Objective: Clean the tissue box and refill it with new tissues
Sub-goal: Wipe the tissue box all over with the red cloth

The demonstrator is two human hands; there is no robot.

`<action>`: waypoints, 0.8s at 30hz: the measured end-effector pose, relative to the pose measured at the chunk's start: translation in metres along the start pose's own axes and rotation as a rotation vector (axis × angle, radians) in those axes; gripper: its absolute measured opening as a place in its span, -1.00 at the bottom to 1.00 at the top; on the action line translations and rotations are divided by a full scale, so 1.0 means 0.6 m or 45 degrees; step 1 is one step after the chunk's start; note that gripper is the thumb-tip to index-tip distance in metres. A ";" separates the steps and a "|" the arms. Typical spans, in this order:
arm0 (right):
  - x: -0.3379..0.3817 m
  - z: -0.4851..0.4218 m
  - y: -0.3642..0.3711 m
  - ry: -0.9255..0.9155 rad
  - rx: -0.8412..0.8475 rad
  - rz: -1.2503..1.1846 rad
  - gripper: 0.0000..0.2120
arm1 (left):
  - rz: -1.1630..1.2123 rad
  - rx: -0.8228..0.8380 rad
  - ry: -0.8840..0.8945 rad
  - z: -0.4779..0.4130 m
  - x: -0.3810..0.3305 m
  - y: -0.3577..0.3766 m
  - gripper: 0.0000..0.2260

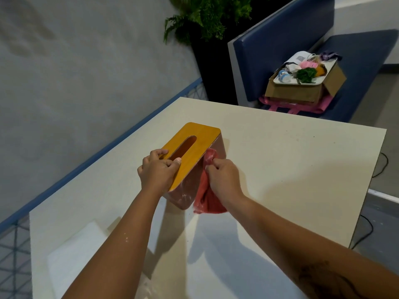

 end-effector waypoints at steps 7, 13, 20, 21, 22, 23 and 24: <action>0.007 0.116 0.083 -0.172 0.223 0.035 -0.78 | -0.043 0.003 0.022 -0.002 0.002 0.004 -0.67; 0.002 0.086 0.059 -0.120 0.202 0.106 -0.69 | -0.021 -0.010 0.033 0.001 -0.002 0.001 -0.66; 0.009 0.048 0.035 -0.095 0.095 0.065 -0.63 | -0.045 -0.010 0.024 -0.001 0.001 0.002 -0.65; 0.008 0.061 0.045 -0.113 0.116 0.066 -0.63 | -0.043 -0.010 0.023 -0.001 0.001 0.002 -0.66; 0.008 0.077 0.057 -0.127 0.152 0.064 -0.68 | -0.040 -0.010 0.023 -0.001 0.000 0.002 -0.66; 0.006 0.092 0.069 -0.147 0.194 0.069 -0.77 | -0.039 -0.010 0.023 -0.001 0.000 0.002 -0.66; 0.004 0.106 0.080 -0.173 0.234 0.086 -0.81 | -0.038 -0.009 0.022 -0.001 0.000 0.002 -0.67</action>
Point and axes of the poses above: each hand's wrist, its own z-axis away from the middle knuckle, its own y-axis out of the palm, x = y × z, the point moved 9 cm from there along -z, towards the middle knuckle, and after that the axes turned 2 degrees about -y, right-handed, at the moved point
